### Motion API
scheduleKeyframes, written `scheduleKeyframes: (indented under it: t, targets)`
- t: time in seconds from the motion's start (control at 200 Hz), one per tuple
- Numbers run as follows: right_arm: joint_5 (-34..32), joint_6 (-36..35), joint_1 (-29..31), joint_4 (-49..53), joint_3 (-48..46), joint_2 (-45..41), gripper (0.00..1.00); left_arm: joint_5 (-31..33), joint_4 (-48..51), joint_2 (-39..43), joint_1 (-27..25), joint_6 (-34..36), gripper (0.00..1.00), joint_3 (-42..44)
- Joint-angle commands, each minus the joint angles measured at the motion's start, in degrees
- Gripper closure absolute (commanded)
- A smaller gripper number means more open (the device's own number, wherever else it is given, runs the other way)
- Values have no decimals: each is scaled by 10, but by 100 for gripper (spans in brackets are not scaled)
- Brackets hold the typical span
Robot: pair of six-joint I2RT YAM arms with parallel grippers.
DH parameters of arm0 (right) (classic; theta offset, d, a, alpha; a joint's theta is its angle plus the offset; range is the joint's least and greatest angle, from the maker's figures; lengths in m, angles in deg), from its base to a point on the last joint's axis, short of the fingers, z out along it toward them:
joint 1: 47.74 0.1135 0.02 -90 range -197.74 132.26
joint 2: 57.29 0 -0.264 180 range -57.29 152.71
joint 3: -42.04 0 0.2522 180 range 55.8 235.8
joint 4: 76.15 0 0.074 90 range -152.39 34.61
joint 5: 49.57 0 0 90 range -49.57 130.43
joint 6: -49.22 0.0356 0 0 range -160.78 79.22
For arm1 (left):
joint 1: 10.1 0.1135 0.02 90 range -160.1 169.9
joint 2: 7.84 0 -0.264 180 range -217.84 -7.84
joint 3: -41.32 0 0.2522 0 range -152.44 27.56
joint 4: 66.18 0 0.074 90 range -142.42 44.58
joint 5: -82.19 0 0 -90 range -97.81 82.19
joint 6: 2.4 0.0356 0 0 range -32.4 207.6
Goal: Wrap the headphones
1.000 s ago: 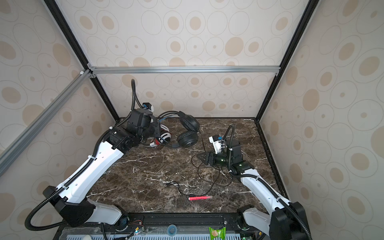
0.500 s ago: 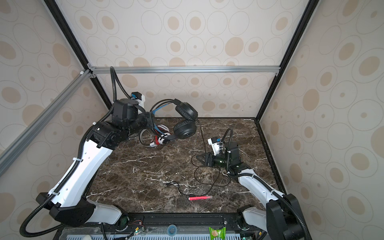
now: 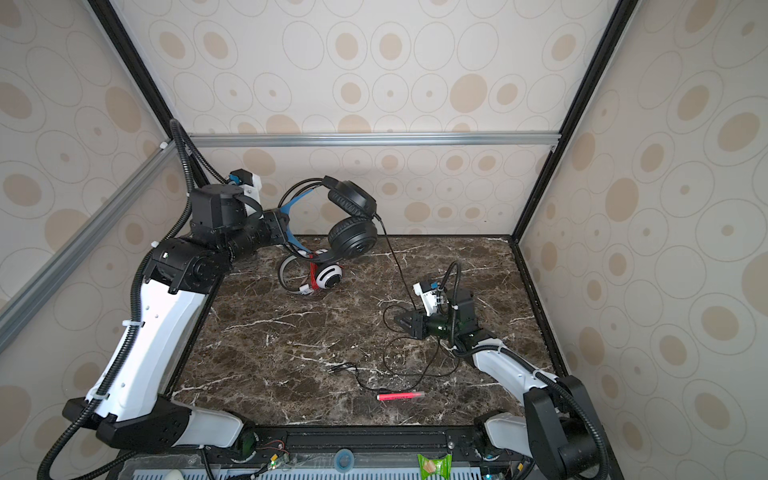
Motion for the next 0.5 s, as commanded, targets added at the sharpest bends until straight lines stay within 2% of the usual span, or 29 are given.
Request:
scheduleKeyframes:
  t: [0.0, 0.25, 0.495]
  targets:
    - [-26, -26, 4, 39, 15, -12, 80, -2, -32, 9, 8, -26, 100, -35]
    - [-212, -153, 5, 304, 129, -94, 99, 49, -56, 22, 10, -6, 100, 23]
    - [-322, -287, 41, 446, 251, -142, 100, 65, -89, 44, 10, 16, 100, 118]
